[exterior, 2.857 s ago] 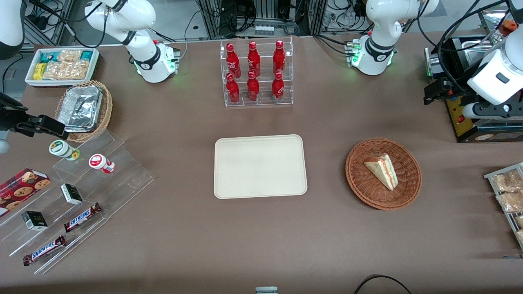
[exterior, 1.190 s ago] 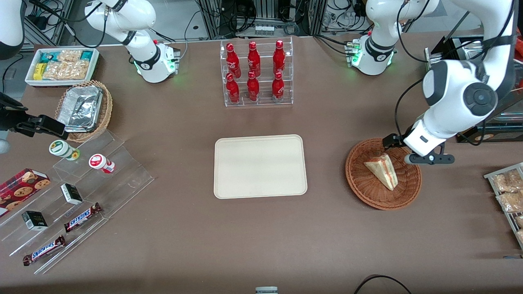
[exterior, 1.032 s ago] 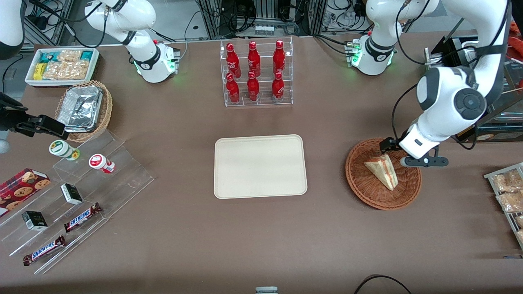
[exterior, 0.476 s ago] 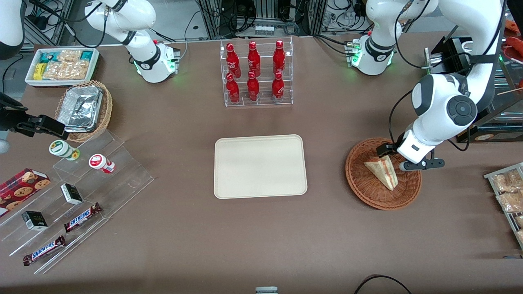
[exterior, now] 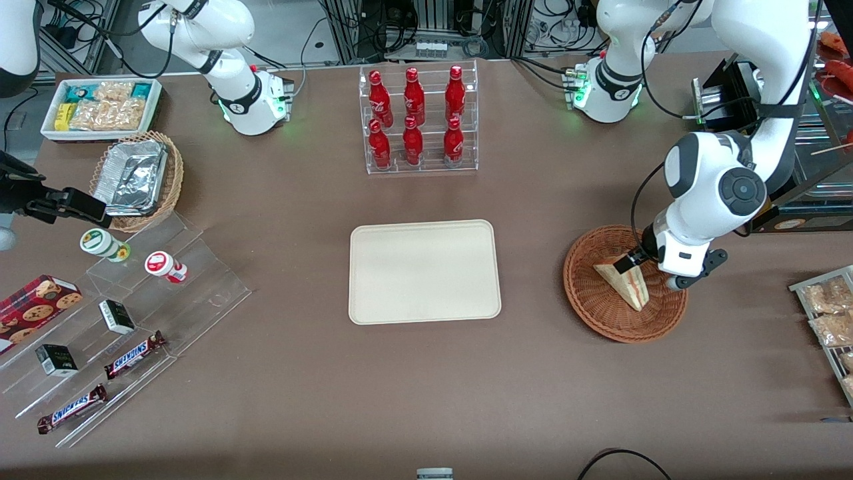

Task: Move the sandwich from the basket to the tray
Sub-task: 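Lower the open left gripper around the wrapped sandwich and close it, then lift the sandwich and carry it with the left gripper to the cream tray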

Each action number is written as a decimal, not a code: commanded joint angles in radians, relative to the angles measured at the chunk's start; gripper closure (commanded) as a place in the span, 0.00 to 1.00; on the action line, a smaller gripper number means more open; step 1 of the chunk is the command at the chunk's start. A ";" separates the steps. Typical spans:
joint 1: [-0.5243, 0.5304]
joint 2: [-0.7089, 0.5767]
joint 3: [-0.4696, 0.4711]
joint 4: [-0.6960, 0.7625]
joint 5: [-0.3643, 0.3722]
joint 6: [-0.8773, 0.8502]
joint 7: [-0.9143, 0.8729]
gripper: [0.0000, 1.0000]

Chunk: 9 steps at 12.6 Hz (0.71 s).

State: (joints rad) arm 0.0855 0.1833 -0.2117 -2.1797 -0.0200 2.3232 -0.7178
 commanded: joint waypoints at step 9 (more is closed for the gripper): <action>-0.029 0.070 0.002 0.012 0.104 0.028 -0.089 0.00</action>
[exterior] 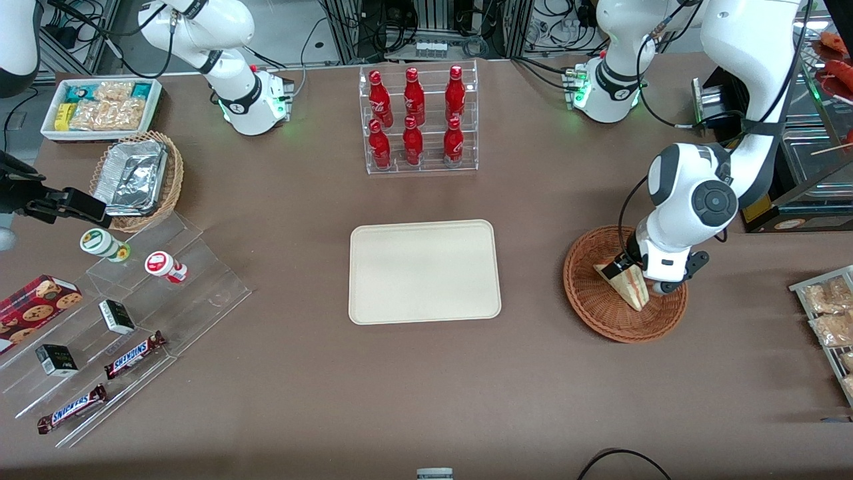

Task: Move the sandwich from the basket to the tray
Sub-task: 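Lift the sandwich and carry it with the left gripper to the cream tray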

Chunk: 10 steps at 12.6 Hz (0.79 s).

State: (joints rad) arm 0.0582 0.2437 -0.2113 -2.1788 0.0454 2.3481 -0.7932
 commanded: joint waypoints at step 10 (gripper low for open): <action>0.008 0.069 0.009 0.036 0.045 0.007 -0.014 1.00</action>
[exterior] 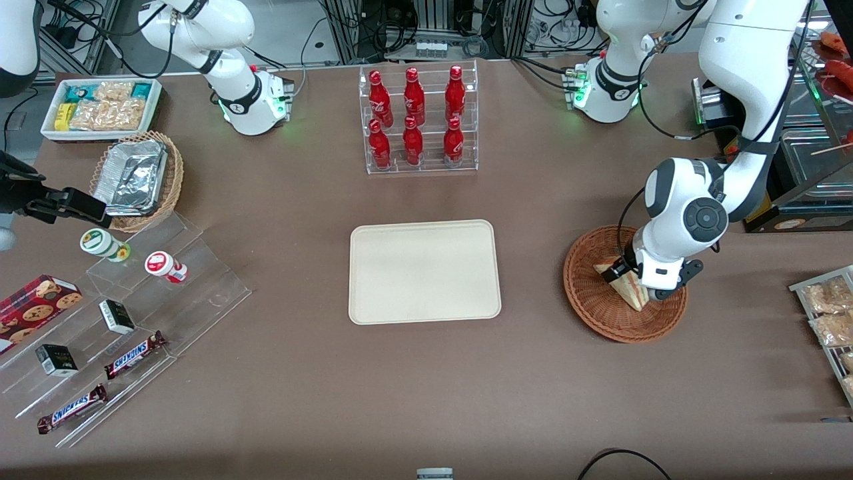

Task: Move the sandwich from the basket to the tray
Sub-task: 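Lift the sandwich and carry it with the left gripper to the cream tray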

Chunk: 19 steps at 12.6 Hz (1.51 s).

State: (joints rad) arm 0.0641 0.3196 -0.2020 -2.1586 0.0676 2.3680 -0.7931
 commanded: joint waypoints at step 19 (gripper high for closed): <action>-0.440 0.238 -0.013 0.652 -0.006 -0.543 0.161 1.00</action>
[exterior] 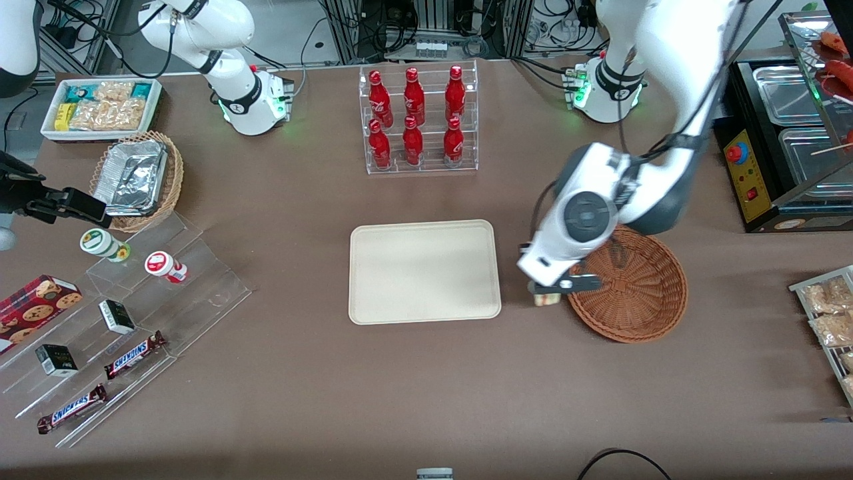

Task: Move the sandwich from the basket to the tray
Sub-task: 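Lift the sandwich and carry it with the left gripper to the cream tray, then lower the sandwich onto the tray and open the left gripper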

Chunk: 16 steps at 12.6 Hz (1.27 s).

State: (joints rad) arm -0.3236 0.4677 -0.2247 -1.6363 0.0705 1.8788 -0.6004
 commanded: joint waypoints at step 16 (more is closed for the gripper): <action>-0.351 0.397 0.016 0.400 0.005 0.131 -0.406 1.00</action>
State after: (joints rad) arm -0.6595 0.8520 -0.2237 -1.2699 0.0694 2.0291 -0.9861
